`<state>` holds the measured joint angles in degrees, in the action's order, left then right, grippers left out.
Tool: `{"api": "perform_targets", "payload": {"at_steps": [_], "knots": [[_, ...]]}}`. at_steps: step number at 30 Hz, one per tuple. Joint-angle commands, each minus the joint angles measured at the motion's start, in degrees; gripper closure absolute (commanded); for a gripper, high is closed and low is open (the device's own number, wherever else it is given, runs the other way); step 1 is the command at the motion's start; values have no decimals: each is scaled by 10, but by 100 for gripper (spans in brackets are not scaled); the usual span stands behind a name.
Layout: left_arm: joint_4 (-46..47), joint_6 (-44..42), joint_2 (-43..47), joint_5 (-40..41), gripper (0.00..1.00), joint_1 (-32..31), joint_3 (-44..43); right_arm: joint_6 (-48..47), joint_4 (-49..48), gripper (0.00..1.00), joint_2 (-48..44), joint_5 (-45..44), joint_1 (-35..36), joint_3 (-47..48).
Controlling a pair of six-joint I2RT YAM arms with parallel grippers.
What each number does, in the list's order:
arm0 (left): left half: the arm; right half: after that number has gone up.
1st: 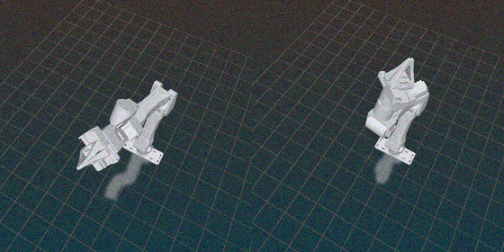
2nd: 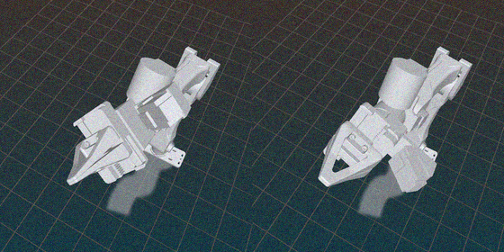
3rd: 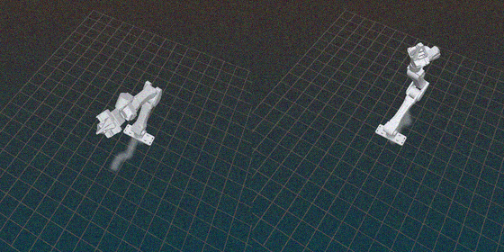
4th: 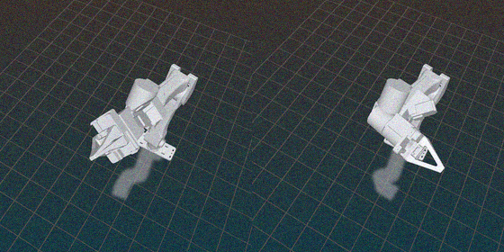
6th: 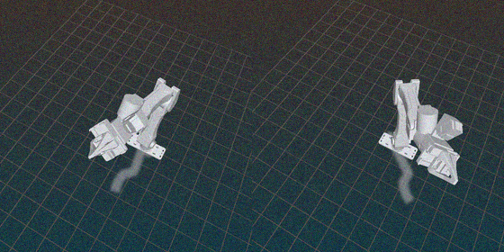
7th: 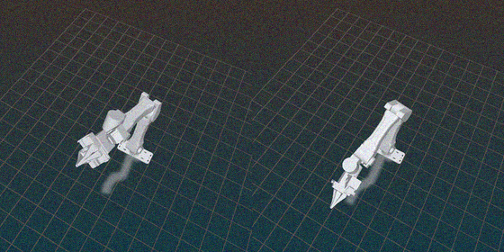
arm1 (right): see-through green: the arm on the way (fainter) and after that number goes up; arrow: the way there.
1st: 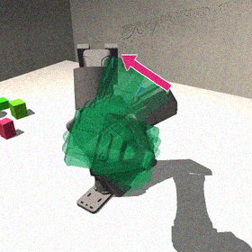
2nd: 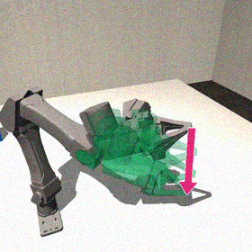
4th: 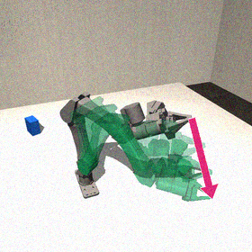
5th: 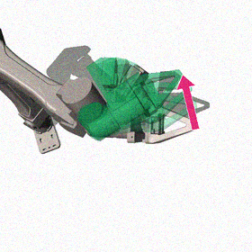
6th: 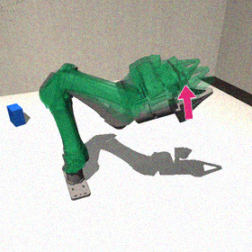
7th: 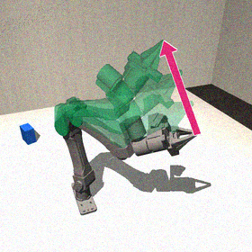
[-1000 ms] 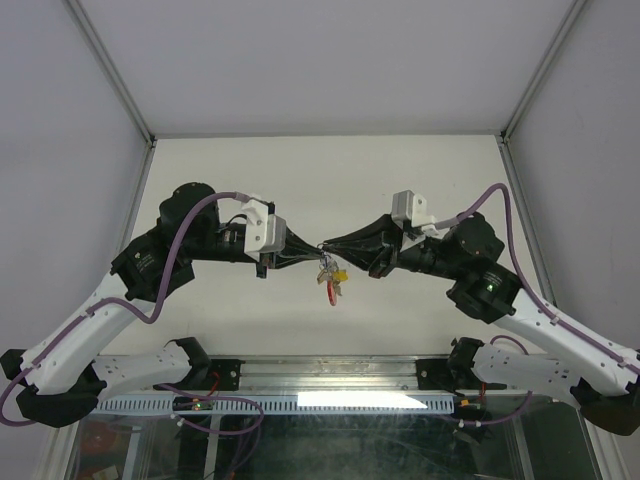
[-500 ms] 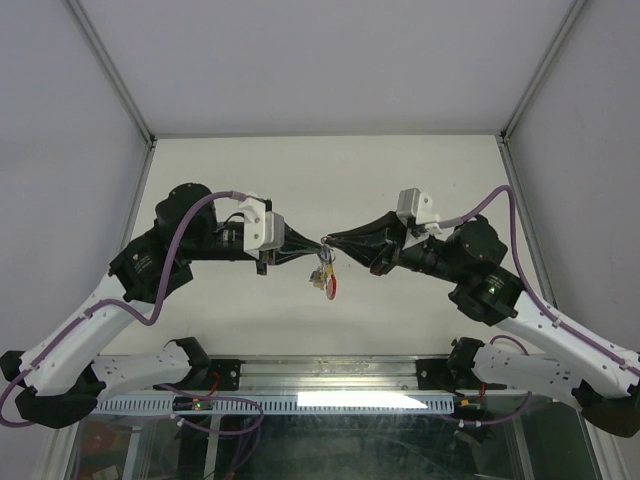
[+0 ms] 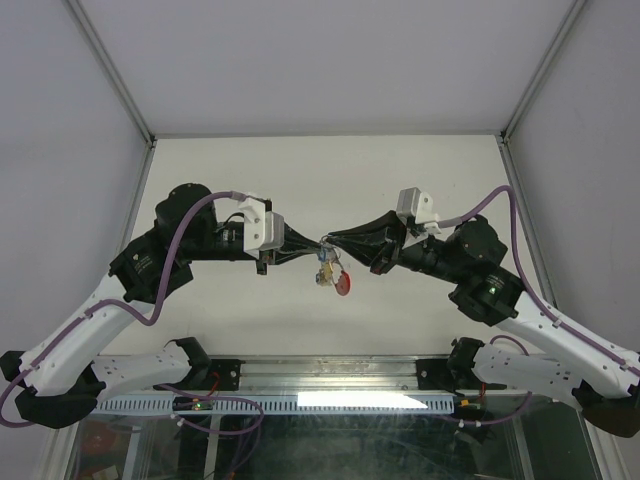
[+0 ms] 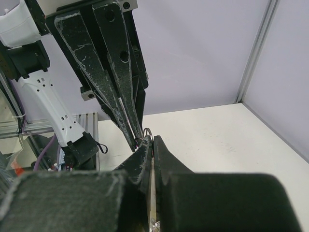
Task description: Put the keys on the keyring
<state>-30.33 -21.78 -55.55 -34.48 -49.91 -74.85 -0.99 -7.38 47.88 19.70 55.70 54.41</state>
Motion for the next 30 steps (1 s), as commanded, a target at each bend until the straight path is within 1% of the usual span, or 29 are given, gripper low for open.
{"api": "perform_targets", "payload": {"at_steps": [1,6,14,25,28,30], "knots": [[31,9,8,-13,100,-5,1,-6,-39,100,-7,-23,0,5],[34,12,3,-23,100,-5,1,7,-63,100,-2,-16,-1,6],[43,17,0,-31,100,-5,0,13,-64,100,14,6,0,12],[46,17,2,-28,100,-5,0,10,-58,100,20,-4,1,10],[47,18,5,-26,90,-5,0,9,-63,100,17,-14,2,3],[47,19,8,-22,86,-5,-1,10,-71,100,14,-18,2,0]]}}
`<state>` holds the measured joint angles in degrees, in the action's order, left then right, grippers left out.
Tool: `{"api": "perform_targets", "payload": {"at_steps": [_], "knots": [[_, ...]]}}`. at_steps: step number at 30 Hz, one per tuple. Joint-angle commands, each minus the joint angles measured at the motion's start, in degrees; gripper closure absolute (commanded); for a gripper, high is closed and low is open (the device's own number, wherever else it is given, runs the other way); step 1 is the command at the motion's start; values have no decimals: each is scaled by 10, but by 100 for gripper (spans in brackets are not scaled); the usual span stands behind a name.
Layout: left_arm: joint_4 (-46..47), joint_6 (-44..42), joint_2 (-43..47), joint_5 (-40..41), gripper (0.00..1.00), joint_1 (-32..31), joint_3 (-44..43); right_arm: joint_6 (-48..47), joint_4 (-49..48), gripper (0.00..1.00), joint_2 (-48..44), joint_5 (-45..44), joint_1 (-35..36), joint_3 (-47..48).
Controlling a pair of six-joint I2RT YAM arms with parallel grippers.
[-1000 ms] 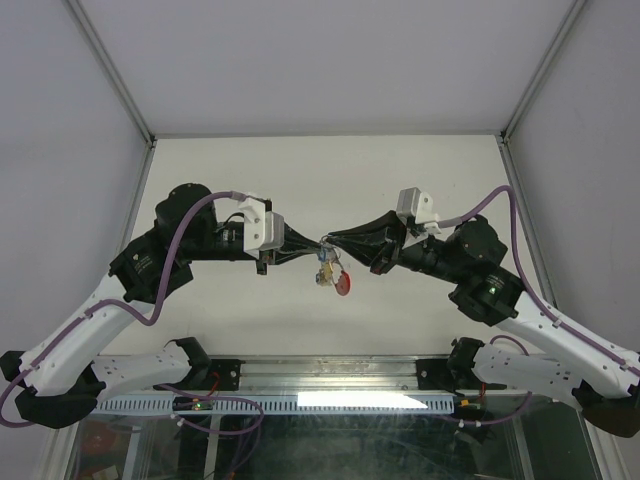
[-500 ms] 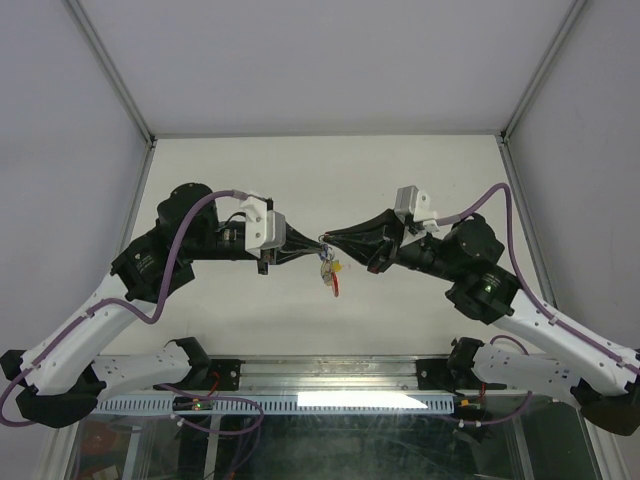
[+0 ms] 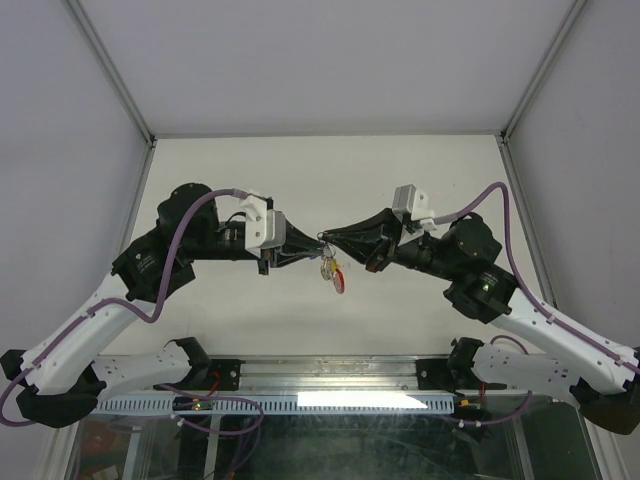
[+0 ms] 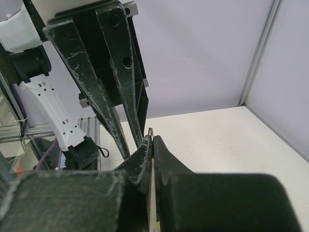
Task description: Put the keys on the keyring
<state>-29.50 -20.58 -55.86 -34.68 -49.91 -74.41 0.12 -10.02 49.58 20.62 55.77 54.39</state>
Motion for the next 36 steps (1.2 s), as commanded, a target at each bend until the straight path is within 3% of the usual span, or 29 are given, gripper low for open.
{"api": "perform_targets", "payload": {"at_steps": [1,5,16,27,36], "knots": [[39,6,12,-18,84,-5,-6,-1,-47,100,-4,-28,1,-1],[39,8,20,-1,74,-5,-6,-1,-60,100,-9,-31,1,-4],[52,18,45,26,77,-5,-2,-4,-100,100,-29,4,1,-26],[82,33,40,18,69,-5,12,8,-131,100,-28,48,1,-26],[93,43,31,-14,68,-5,16,12,-137,100,-23,57,1,-26]]}}
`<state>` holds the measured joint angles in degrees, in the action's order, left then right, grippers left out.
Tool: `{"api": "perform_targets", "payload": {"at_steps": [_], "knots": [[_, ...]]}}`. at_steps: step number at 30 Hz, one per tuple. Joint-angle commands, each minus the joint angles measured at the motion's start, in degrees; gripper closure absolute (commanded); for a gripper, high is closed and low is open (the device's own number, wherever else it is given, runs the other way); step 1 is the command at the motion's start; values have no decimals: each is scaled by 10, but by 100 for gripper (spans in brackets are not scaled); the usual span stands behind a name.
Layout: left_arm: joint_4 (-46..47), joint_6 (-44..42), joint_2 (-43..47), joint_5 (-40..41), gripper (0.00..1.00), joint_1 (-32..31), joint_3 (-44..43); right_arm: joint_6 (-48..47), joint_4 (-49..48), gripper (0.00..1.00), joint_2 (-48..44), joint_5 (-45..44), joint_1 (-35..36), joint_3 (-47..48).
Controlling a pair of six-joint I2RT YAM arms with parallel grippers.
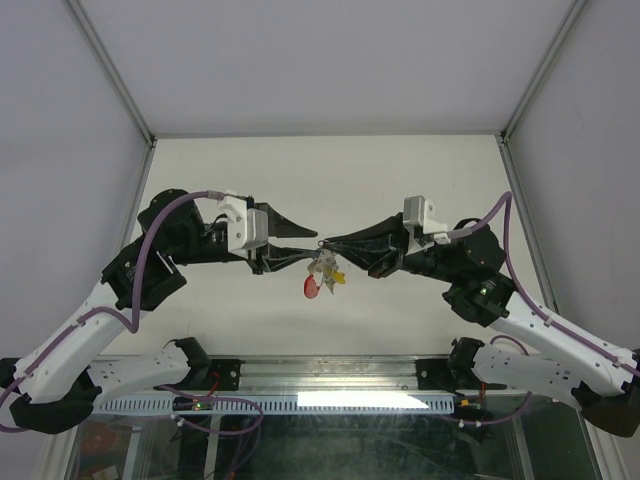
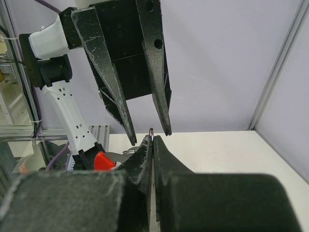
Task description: Put the keys on the keyring
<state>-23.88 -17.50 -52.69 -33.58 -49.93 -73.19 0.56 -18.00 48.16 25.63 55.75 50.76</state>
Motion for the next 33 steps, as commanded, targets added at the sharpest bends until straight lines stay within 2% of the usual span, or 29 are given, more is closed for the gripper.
{"api": "perform_targets", "payload": {"at_steps": [1,14,23,29,33], "knots": [[39,13,-1,-30,69,-5,5,8,-59,100,-10,7,2,11],[48,17,-10,-42,81,-5,8,11,-62,100,-6,13,2,10],[52,18,-12,-46,100,-4,8,12,-54,100,-5,21,2,11],[52,19,-11,-46,100,-5,9,8,-45,100,-9,21,2,14],[45,16,-10,-42,100,-5,9,2,7,96,-14,23,2,33]]}}
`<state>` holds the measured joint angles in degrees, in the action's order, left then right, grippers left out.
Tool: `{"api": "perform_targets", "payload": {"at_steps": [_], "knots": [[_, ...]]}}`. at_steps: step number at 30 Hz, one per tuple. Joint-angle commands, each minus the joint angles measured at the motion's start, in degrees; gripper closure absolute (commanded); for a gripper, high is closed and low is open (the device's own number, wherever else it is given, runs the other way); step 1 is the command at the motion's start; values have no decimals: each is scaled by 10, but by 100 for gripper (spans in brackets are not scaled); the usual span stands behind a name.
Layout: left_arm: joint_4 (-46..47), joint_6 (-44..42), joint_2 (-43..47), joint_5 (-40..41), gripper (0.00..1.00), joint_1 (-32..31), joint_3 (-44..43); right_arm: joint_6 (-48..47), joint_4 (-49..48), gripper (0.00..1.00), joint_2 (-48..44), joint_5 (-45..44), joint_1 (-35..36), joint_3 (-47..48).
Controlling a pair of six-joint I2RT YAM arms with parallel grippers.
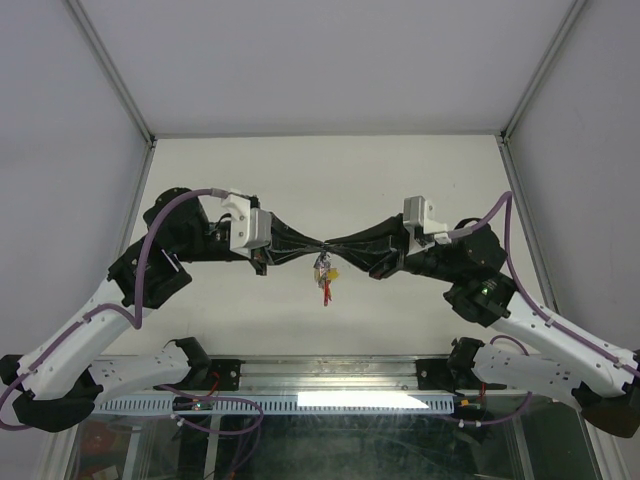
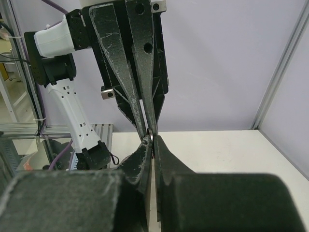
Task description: Put the keys on the keyring
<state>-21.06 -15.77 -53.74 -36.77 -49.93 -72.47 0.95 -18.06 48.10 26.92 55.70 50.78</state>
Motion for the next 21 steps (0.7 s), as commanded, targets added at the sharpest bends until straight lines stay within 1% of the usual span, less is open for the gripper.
{"api": "perform_targets", "payload": {"at_steps": [1,3,4,5,6,9,15,21], "knots": [[13,-4,0,-9,100,-5,1,-1,29,96,-14,11,2,41],[5,-8,0,-6,100,-5,-2,-1,74,96,-16,11,2,59],[1,-11,-1,-5,100,-5,-3,-24,101,81,-16,17,2,68],[-5,-14,-2,-3,100,-5,-4,-46,125,71,-15,22,2,79],[-11,-18,-4,0,100,-5,-6,-56,151,69,-15,22,1,90],[-32,-29,-10,10,100,-5,-13,-77,231,67,-11,22,2,122],[-60,-43,-15,22,100,-5,-22,-119,357,64,12,13,2,193],[-91,-60,-31,26,100,-5,-39,-156,466,62,63,12,1,261]]}}
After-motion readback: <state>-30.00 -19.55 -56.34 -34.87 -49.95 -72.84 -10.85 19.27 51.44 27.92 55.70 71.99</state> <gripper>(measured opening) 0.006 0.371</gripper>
